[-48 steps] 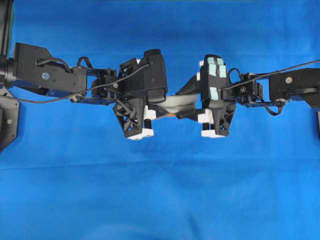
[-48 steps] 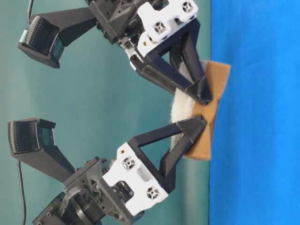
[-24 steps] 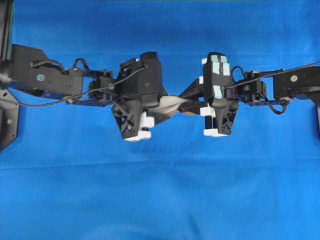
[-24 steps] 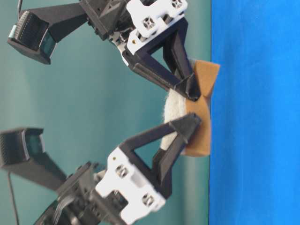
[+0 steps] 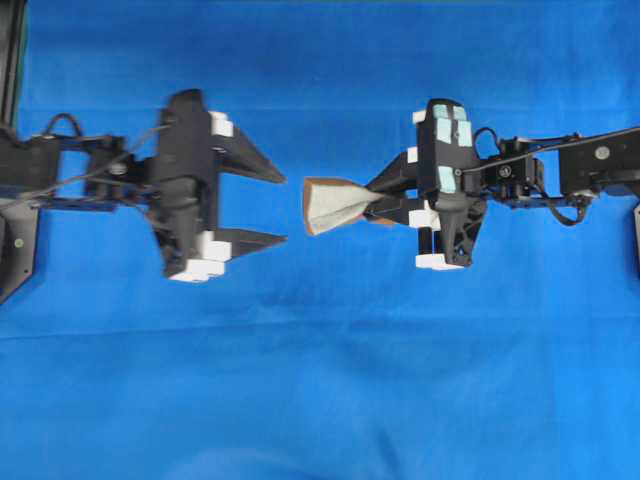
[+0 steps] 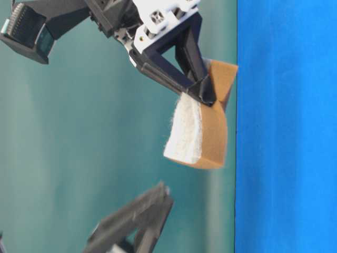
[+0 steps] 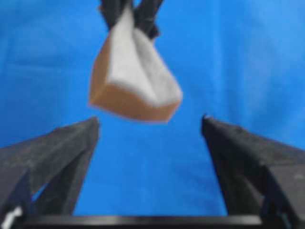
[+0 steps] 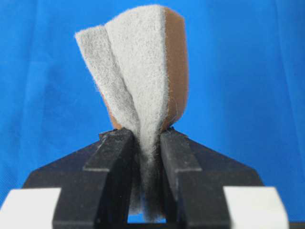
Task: Hand over the sponge with the left arm and wipe it with the right arm.
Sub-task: 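Open the left gripper and pull the sponge away with the right gripper, then rub the held sponge back and forth over the table with the right gripper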
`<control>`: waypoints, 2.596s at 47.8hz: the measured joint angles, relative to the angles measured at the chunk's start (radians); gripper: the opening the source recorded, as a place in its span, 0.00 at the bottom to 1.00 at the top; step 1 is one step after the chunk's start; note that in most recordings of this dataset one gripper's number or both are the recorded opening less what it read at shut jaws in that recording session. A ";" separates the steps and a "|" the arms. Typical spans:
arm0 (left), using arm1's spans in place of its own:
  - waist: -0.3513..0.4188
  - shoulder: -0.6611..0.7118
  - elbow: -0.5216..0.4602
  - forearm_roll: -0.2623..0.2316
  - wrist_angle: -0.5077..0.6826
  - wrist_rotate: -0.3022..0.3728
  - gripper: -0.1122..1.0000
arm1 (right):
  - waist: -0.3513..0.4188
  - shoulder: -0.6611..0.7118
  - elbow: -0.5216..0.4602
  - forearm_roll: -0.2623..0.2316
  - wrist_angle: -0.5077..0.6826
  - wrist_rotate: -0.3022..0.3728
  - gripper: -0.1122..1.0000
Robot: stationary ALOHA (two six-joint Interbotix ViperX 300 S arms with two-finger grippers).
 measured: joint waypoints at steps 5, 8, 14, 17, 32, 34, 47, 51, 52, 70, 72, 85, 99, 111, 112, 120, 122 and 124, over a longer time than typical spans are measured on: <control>0.000 -0.064 0.057 0.002 -0.032 -0.002 0.86 | 0.000 -0.003 0.002 0.000 0.003 0.002 0.30; 0.000 -0.091 0.075 0.002 -0.043 -0.003 0.86 | 0.000 -0.003 0.002 0.000 0.006 0.003 0.30; 0.000 -0.117 0.091 0.000 -0.054 -0.002 0.86 | 0.000 -0.005 0.002 0.000 0.009 0.006 0.30; 0.000 -0.118 0.091 0.002 -0.054 -0.003 0.86 | 0.000 -0.005 0.002 0.002 0.009 0.009 0.30; 0.000 -0.118 0.091 0.002 -0.054 -0.002 0.85 | -0.002 0.144 0.003 0.012 -0.011 0.018 0.30; 0.000 -0.117 0.091 0.002 -0.054 -0.003 0.85 | -0.002 0.178 0.002 0.018 -0.029 0.018 0.30; -0.002 -0.118 0.091 0.000 -0.054 -0.003 0.85 | -0.002 0.344 0.000 0.066 -0.118 0.021 0.30; 0.000 -0.118 0.092 0.002 -0.054 -0.003 0.85 | -0.003 0.354 -0.003 0.074 -0.123 0.023 0.30; -0.002 -0.118 0.092 0.000 -0.054 -0.002 0.85 | -0.003 0.354 -0.003 0.074 -0.123 0.021 0.30; -0.002 -0.118 0.092 0.002 -0.054 -0.002 0.85 | -0.129 0.341 0.023 0.058 -0.144 0.006 0.30; -0.002 -0.117 0.092 0.002 -0.054 -0.002 0.85 | -0.161 0.337 0.029 0.051 -0.153 0.006 0.30; 0.000 -0.118 0.092 0.000 -0.054 -0.002 0.85 | -0.310 0.334 0.034 0.003 -0.178 0.002 0.30; -0.002 -0.118 0.092 0.000 -0.054 0.000 0.85 | -0.262 0.334 0.029 0.006 -0.166 0.021 0.30; -0.002 -0.117 0.092 0.000 -0.054 0.002 0.85 | -0.055 0.333 0.012 0.049 -0.112 0.080 0.29; -0.002 -0.118 0.092 0.002 -0.054 0.002 0.85 | -0.031 0.333 0.011 0.052 -0.110 0.091 0.29; -0.002 -0.118 0.092 0.000 -0.054 0.002 0.85 | 0.101 0.333 -0.002 0.054 -0.098 0.161 0.29; -0.002 -0.118 0.092 0.002 -0.054 0.002 0.85 | 0.129 0.333 -0.005 0.055 -0.098 0.179 0.29; -0.002 -0.118 0.092 0.002 -0.054 0.002 0.85 | 0.155 0.333 -0.009 0.055 -0.098 0.193 0.29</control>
